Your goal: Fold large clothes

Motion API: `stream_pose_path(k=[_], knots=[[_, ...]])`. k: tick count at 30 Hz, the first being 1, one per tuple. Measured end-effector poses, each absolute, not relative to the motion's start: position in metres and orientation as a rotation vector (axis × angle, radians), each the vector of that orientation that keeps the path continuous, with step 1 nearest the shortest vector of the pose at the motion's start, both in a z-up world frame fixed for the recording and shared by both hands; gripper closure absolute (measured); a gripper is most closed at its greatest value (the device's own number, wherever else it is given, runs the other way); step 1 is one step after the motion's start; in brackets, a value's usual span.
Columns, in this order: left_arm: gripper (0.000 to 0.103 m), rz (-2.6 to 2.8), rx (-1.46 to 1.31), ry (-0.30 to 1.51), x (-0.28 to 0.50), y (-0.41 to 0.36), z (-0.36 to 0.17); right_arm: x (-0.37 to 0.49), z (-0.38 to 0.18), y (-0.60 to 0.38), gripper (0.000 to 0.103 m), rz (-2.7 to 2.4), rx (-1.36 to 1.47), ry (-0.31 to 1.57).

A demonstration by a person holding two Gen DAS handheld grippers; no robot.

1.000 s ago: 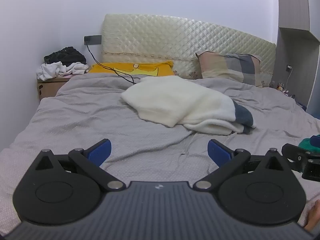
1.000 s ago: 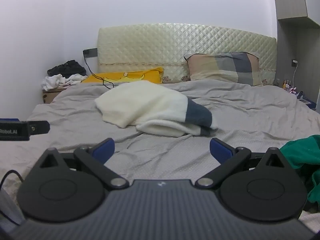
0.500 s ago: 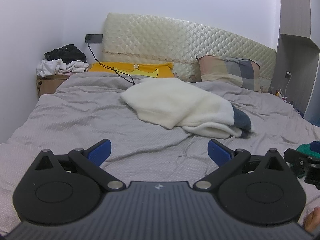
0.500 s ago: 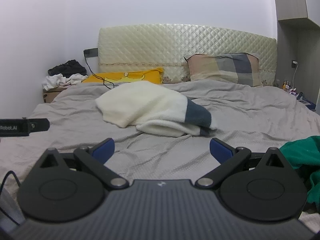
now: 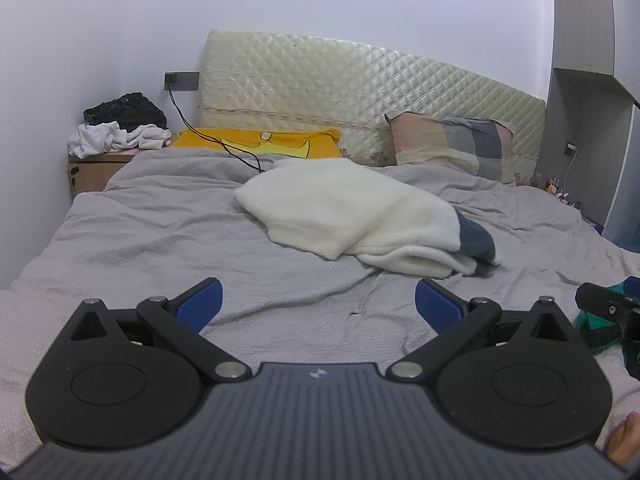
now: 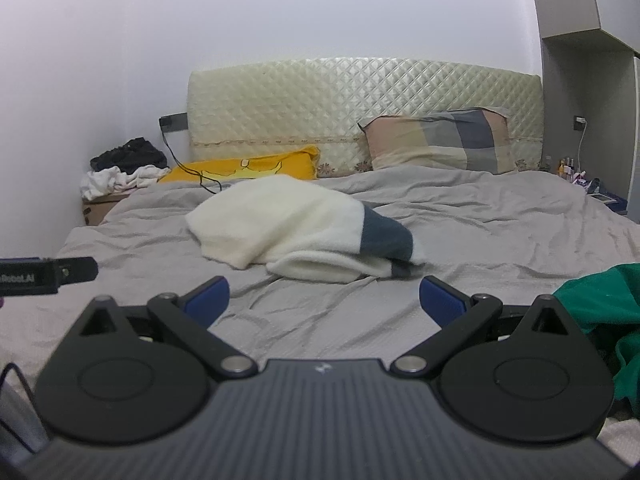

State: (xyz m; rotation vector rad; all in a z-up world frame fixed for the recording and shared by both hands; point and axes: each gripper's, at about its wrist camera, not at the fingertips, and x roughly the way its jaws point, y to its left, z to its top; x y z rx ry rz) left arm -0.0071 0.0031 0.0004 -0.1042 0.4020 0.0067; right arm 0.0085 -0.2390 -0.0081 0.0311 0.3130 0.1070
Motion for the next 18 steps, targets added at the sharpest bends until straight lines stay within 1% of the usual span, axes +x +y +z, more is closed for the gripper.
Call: stream_pose_path(k=[18], knots=[[0.0,0.015,-0.214,0.406,-0.025,0.007,0.017,-0.001,0.004,-0.234,0.0,0.106,0.004,0.284]])
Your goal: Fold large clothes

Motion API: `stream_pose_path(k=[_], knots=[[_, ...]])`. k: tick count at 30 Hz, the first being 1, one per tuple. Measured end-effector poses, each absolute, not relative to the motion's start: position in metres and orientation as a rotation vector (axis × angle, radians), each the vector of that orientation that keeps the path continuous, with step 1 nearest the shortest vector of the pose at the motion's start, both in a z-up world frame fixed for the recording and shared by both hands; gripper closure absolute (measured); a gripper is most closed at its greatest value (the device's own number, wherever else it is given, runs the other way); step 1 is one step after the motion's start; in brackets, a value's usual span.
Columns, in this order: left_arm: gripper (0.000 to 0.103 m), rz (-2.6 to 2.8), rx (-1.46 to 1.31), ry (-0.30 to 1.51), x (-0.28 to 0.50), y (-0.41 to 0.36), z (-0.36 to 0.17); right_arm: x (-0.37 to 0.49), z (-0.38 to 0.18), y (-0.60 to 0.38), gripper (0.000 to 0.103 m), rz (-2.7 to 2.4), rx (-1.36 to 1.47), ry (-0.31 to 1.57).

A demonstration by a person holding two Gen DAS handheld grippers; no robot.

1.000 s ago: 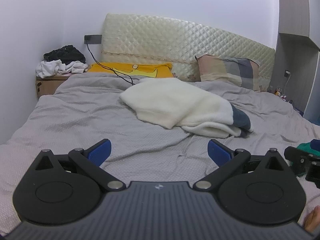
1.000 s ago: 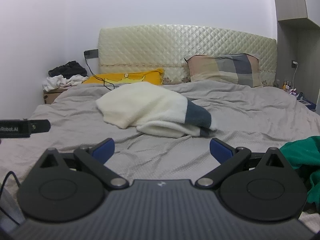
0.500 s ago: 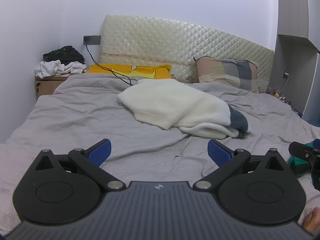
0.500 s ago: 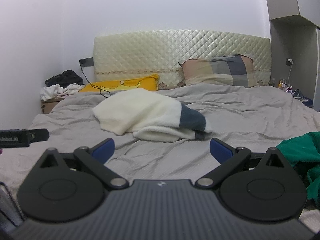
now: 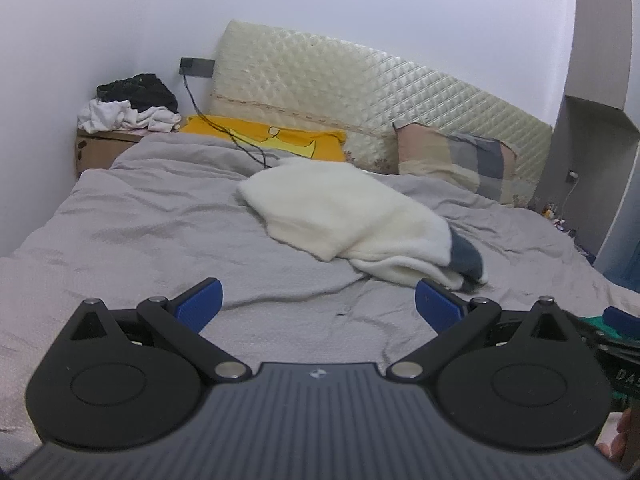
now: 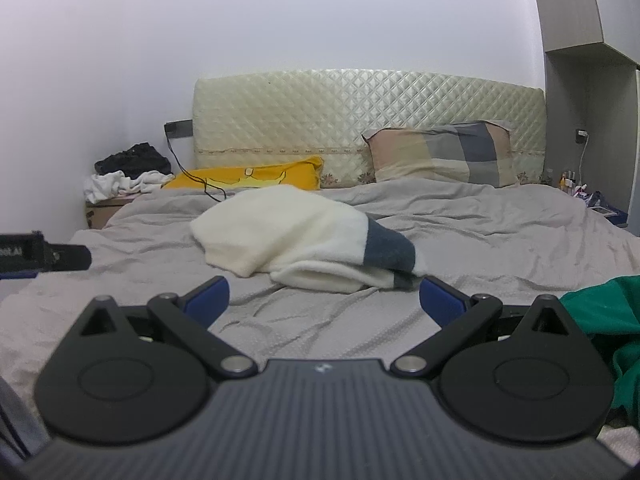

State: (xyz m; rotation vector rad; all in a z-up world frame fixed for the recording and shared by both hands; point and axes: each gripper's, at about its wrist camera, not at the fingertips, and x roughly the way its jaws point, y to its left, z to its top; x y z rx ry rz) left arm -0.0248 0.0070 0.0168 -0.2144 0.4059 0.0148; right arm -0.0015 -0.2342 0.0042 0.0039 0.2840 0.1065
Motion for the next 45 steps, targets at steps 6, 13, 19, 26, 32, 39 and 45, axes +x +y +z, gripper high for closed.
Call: stream_pose_path(k=[6,13,19,26,32,39,45], knots=[[0.0,0.018,-0.145,0.405,-0.029,-0.004,0.017,-0.006,0.007,-0.243,0.0,0.079,0.033,0.256],[0.0,-0.008,-0.129,0.408,-0.013,-0.01,0.02,0.005,-0.004,-0.256,0.0,0.053,0.096,0.266],[0.0,-0.007,-0.129,0.424,0.029,-0.005,0.023,0.033,-0.012,-0.252,0.0,0.075,0.153,0.313],[0.0,-0.034,-0.112,0.459,0.095,0.006,0.022,0.073,-0.011,-0.229,0.0,0.14,0.124,0.339],[0.0,-0.007,-0.048,0.493,0.152,0.018,0.018,0.12,-0.018,-0.215,0.0,0.171,0.168,0.415],[0.0,0.001,-0.073,0.572,0.227,0.046,-0.005,0.183,-0.035,-0.197,0.0,0.205,0.201,0.499],[0.0,-0.08,-0.084,0.62,0.29,0.065,-0.036,0.241,-0.059,-0.195,0.0,0.266,0.304,0.545]])
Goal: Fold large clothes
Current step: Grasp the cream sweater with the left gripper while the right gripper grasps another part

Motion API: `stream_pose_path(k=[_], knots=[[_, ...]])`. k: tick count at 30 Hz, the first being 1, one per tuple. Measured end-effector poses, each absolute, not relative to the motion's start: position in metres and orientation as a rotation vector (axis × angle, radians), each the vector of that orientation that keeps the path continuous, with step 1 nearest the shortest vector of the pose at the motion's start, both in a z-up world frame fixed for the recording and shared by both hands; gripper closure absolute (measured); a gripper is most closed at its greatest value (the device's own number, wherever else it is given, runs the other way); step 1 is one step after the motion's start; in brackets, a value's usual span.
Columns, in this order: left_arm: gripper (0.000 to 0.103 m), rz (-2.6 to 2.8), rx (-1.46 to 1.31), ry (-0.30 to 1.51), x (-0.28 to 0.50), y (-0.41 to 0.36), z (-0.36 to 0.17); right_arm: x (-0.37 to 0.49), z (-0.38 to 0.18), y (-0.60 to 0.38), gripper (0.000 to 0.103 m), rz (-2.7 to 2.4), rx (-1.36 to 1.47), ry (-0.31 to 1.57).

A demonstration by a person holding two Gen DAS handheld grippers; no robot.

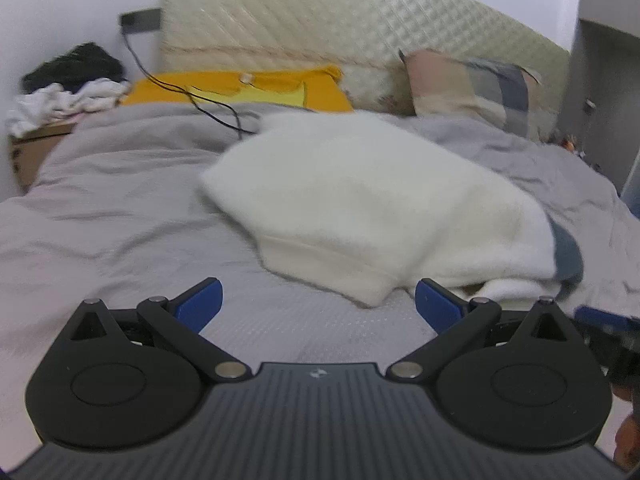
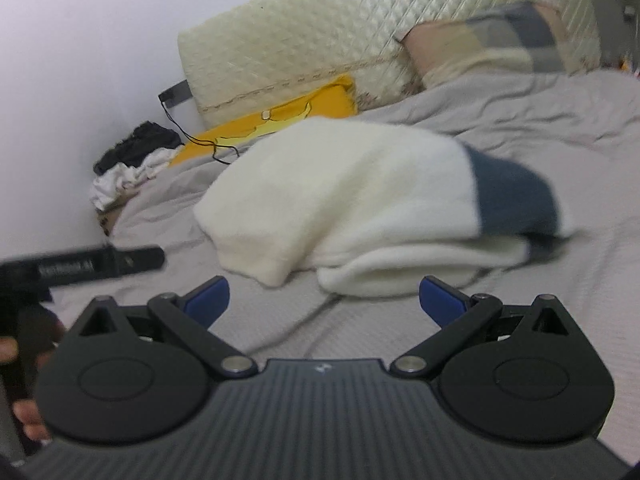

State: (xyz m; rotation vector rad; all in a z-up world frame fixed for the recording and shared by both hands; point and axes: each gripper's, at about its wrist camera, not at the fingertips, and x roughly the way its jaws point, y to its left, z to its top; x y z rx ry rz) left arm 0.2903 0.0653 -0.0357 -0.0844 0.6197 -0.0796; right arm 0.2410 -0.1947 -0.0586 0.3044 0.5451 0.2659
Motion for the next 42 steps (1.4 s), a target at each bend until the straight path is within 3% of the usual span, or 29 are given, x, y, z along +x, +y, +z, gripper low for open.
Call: stream_pose_path(k=[6,10,14,16,20,22,23,25,29,42], knots=[[0.0,-0.129,-0.22,0.654,0.356,0.089,-0.076,0.301,-0.076,-0.196,0.007,0.336,0.51,0.564],[0.001,-0.151,-0.436,0.658,0.399,0.119,-0.11,0.342,-0.096,-0.184,0.023,0.38,0.665,0.634],[0.002,-0.165,-0.586,0.672,0.439,0.144,-0.145,0.368,-0.113,-0.163,0.026,0.338,0.689,0.694],[0.012,-0.184,-0.611,0.673,0.458,0.148,-0.157,0.373,-0.118,-0.163,0.028,0.304,0.72,0.683],[0.02,-0.212,-0.614,0.648,0.493,0.15,-0.165,0.38,-0.127,-0.174,0.033,0.202,0.857,0.634],[0.042,-0.214,-0.63,0.644,0.504,0.151,-0.163,0.387,-0.128,-0.177,0.038,0.17,0.891,0.618],[0.048,-0.213,-0.641,0.65,0.508,0.151,-0.162,0.39,-0.128,-0.179,0.042,0.155,0.898,0.616],[0.073,-0.218,-0.651,0.649,0.51,0.15,-0.156,0.395,-0.13,-0.181,0.065,0.124,0.9,0.628],[0.085,-0.263,-0.658,0.602,0.494,0.149,-0.128,0.384,-0.12,-0.185,0.091,0.149,0.839,0.62],[0.088,-0.432,-0.606,0.505,0.348,0.109,0.018,0.262,0.037,-0.227,0.095,0.259,0.571,0.416]])
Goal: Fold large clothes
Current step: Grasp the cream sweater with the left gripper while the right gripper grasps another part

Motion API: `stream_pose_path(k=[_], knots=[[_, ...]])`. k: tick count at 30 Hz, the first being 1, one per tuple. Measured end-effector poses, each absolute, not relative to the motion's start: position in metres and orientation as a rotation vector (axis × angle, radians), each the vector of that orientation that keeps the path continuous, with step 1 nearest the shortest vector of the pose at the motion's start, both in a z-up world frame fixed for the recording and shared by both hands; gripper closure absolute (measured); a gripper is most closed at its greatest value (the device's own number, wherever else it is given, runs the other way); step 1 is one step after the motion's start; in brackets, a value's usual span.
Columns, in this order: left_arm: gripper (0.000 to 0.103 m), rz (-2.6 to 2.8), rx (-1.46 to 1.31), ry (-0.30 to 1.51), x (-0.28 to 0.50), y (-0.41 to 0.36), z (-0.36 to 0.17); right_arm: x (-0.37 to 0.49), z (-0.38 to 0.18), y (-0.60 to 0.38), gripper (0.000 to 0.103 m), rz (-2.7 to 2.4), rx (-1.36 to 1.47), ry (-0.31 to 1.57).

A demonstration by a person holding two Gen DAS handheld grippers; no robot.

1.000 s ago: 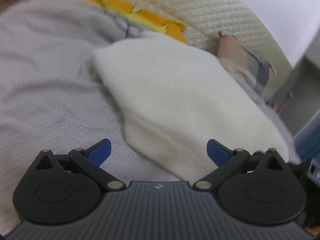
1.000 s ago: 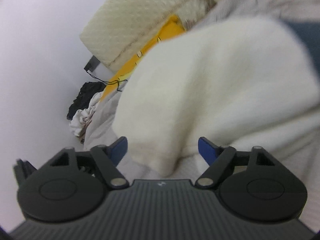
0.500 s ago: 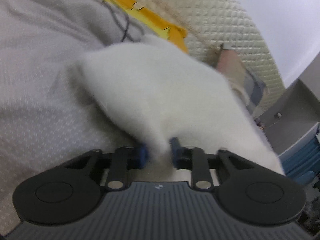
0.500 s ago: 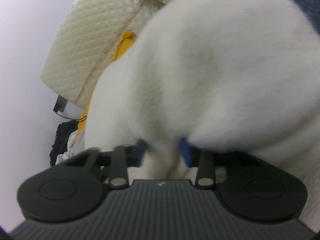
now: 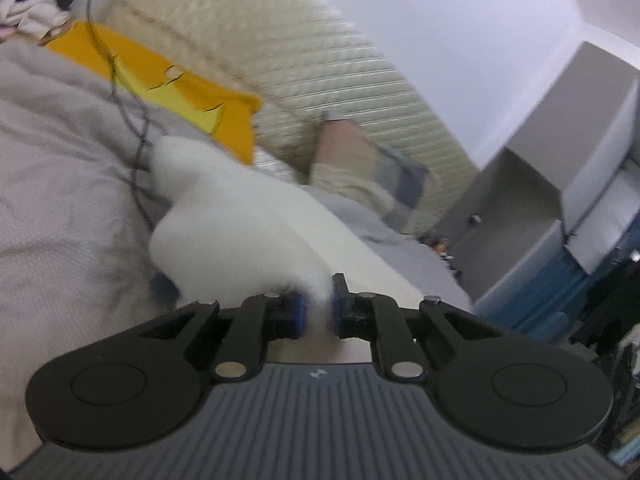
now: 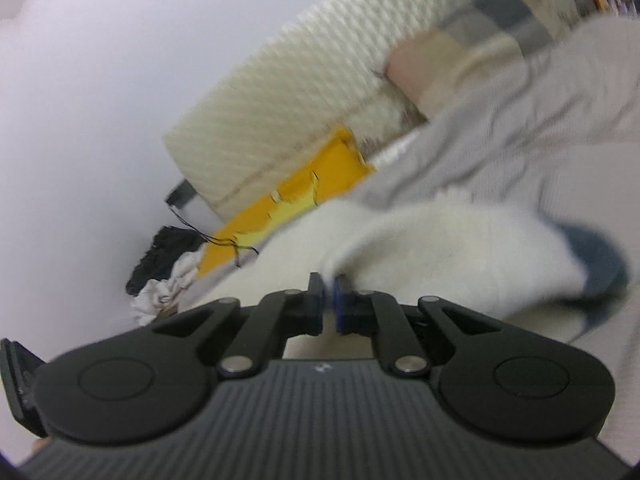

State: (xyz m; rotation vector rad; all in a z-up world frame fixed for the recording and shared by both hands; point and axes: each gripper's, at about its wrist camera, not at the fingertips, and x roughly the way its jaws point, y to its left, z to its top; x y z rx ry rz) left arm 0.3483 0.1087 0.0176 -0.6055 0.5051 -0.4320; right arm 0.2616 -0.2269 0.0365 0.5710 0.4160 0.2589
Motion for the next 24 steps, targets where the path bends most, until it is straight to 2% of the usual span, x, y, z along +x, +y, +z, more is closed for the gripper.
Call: stream_pose_path(k=[5,10,16,24], knots=[[0.089,-0.496,-0.589,0.458,0.262,0.083,0.058,0.202,0.075,-0.252,0.095,0.277,0.531,0.356],[0.089,-0.52,-0.584,0.474,0.183,0.055,0.059,0.142,0.082,-0.278,0.095,0.291,0.515,0.347],[0.088,-0.476,-0.577,0.585,0.14,0.024,0.004,0.125,0.036,-0.294,0.095,0.266,0.543,0.478],[0.088,-0.429,-0.6,0.74,0.187,0.003,-0.074,0.159,-0.049,-0.302,0.095,0.172,0.643,0.735]])
